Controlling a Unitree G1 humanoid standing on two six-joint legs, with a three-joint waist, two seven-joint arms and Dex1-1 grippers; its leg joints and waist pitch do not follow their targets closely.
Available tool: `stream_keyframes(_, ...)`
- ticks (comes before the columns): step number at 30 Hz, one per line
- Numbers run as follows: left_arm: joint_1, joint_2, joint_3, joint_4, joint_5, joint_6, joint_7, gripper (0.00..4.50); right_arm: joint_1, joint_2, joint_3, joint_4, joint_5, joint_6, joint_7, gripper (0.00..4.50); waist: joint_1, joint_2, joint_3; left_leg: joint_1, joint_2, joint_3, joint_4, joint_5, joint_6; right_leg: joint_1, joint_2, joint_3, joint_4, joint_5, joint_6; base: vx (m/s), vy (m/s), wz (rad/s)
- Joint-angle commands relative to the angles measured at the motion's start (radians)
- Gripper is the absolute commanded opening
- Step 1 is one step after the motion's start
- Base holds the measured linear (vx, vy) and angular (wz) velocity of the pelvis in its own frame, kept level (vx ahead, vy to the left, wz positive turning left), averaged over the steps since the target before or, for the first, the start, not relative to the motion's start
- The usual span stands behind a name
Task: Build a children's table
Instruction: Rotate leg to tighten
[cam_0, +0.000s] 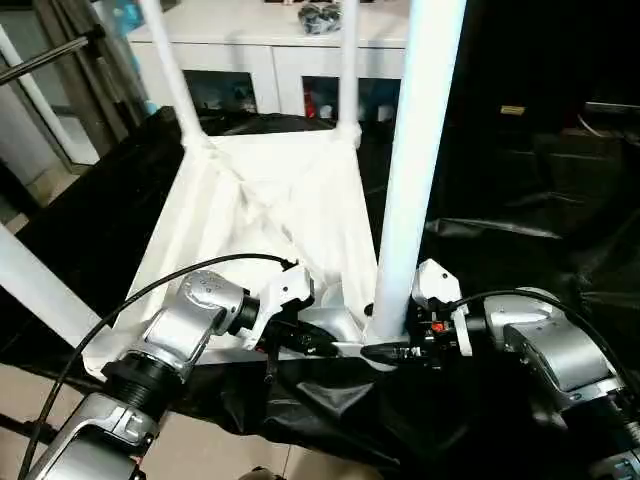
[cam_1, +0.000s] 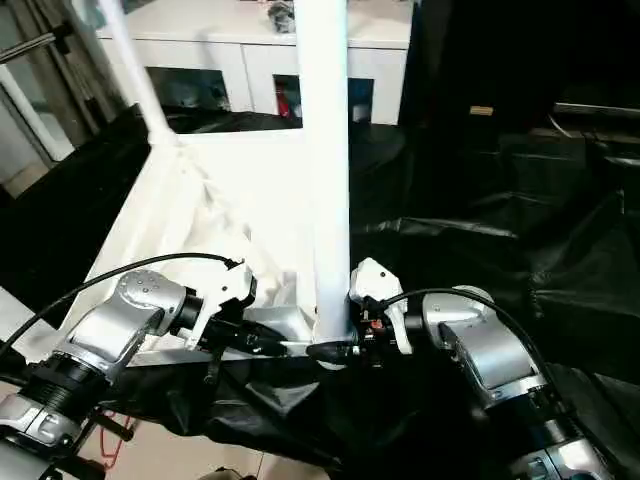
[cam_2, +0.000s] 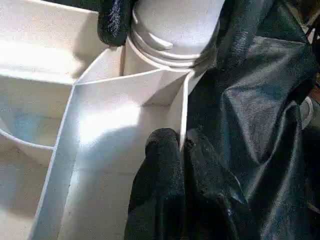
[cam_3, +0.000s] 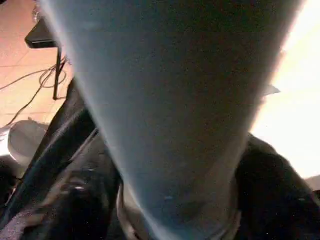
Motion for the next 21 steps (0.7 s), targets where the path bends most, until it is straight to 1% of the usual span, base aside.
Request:
stream_keyframes(1,-0.011,-0.007,-0.02,-0.039,-0.033,-0.001,-0.033,0.0,0.016,0.002,0.018,-0.035,0.025,0.014,0.014,2.91,-0.006,-0.021,-0.061,0.023,0.006,0.011,-0.068,-0.191,0.07,0.042,0.003,0.009,-0.056,-0.109,-0.259,0.0,0.0,0.0)
stream_keyframes(3,-0.007,-0.009,-0.02,-0.039,-0.032,-0.001,-0.026,0.0,0.027,0.002,0.021,-0.044,0.028,0.021,0.016,2.7,-0.005,-0.021,-0.062,0.022,0.006,0.011,-0.066,-0.177,0.076,0.043,0.003,0.008,-0.054,-0.09,-0.263,0.0,0.0,0.0)
stream_keyframes(5,-0.004,-0.012,-0.018,-0.039,-0.029,-0.002,-0.02,0.0,0.036,0.002,0.022,-0.051,0.03,0.027,0.014,2.65,-0.005,-0.022,-0.063,0.022,0.005,0.011,-0.065,-0.168,0.083,0.043,0.003,0.008,-0.053,-0.08,-0.264,0.0,0.0,0.0)
stream_keyframes(8,-0.003,-0.019,-0.012,-0.032,-0.024,-0.002,0.0,0.0,0.044,0.012,0.017,-0.05,0.025,0.03,-0.009,2.61,-0.004,-0.022,-0.062,0.021,0.005,0.011,-0.065,-0.174,0.083,0.043,0.003,0.007,-0.054,-0.096,-0.264,0.0,0.0,0.0)
stream_keyframes(9,-0.006,-0.032,-0.004,-0.02,-0.014,0.001,0.035,0.0,0.048,0.036,0.007,-0.029,0.007,0.014,-0.058,2.61,-0.005,-0.022,-0.061,0.021,0.005,0.011,-0.066,-0.183,0.081,0.041,0.002,0.008,-0.055,-0.11,-0.262,0.0,0.0,0.0)
stream_keyframes(11,-0.016,-0.061,0.016,0.008,-0.002,-0.007,0.109,0.0,0.038,0.093,-0.016,0.029,-0.03,0.002,-0.179,2.6,-0.009,-0.023,-0.06,0.02,0.003,0.012,-0.067,-0.199,0.067,0.04,0.002,0.008,-0.058,-0.135,-0.256,0.0,0.0,0.0)
stream_keyframes(12,-0.024,-0.077,0.025,0.023,0.002,-0.004,0.142,0.0,0.031,0.12,-0.026,0.056,-0.043,-0.001,-0.234,2.6,-0.013,-0.023,-0.057,0.02,0.002,0.011,-0.071,-0.225,0.053,0.039,0.001,0.008,-0.062,-0.174,-0.248,0.0,0.0,0.0)
stream_keyframes(13,-0.041,-0.112,0.041,0.056,0.017,-0.004,0.222,0.0,0.014,0.177,-0.049,0.11,-0.065,0.001,-0.347,2.6,-0.017,-0.024,-0.053,0.021,0.001,0.011,-0.075,-0.258,0.034,0.036,0.001,0.007,-0.068,-0.231,-0.231,0.0,0.0,0.0)
stream_keyframes(14,-0.048,-0.124,0.046,0.069,0.023,-0.005,0.252,0.0,0.008,0.196,-0.056,0.127,-0.071,0.007,-0.385,2.59,-0.021,-0.022,-0.05,0.021,0.0,0.01,-0.079,-0.282,0.021,0.034,-0.001,0.007,-0.071,-0.268,-0.222,0.0,0.0,0.0)
stream_keyframes(15,-0.054,-0.138,0.052,0.08,0.028,-0.003,0.282,0.0,0.003,0.214,-0.063,0.143,-0.076,0.014,-0.42,2.59,-0.031,-0.025,-0.049,0.022,-0.002,0.005,-0.084,-0.324,-0.005,0.038,0.0,0.004,-0.076,-0.336,-0.196,0.0,0.0,0.0)
stream_keyframes(16,-0.054,-0.139,0.052,0.08,0.028,-0.003,0.284,0.0,0.002,0.216,-0.063,0.144,-0.076,0.014,-0.422,2.59,-0.039,-0.029,-0.049,0.023,-0.003,0.002,-0.085,-0.346,-0.013,0.038,-0.001,0.004,-0.081,-0.37,-0.175,0.0,0.0,0.0)
stream_keyframes(18,-0.066,-0.174,0.063,0.095,0.037,0.017,0.353,0.0,-0.006,0.252,-0.066,0.171,-0.091,0.019,-0.486,2.59,-0.046,-0.028,-0.047,0.021,-0.003,0.003,-0.086,-0.354,-0.009,0.035,0.0,0.006,-0.085,-0.378,-0.165,0.0,0.0,0.0)
stream_keyframes(20,-0.081,-0.226,0.076,0.108,0.048,0.05,0.45,0.0,-0.021,0.309,-0.068,0.213,-0.122,0.029,-0.593,2.59,-0.052,-0.029,-0.045,0.024,-0.003,0.003,-0.087,-0.366,-0.011,0.031,0.001,0.006,-0.089,-0.394,-0.16,0.0,0.0,0.0)
stream_keyframes(21,-0.087,-0.257,0.084,0.114,0.051,0.062,0.504,0.0,-0.032,0.344,-0.074,0.236,-0.14,0.05,-0.663,2.59,-0.054,-0.032,-0.046,0.026,-0.006,0.003,-0.086,-0.366,-0.016,0.032,0.001,0.004,-0.091,-0.415,-0.155,0.0,0.0,0.0)
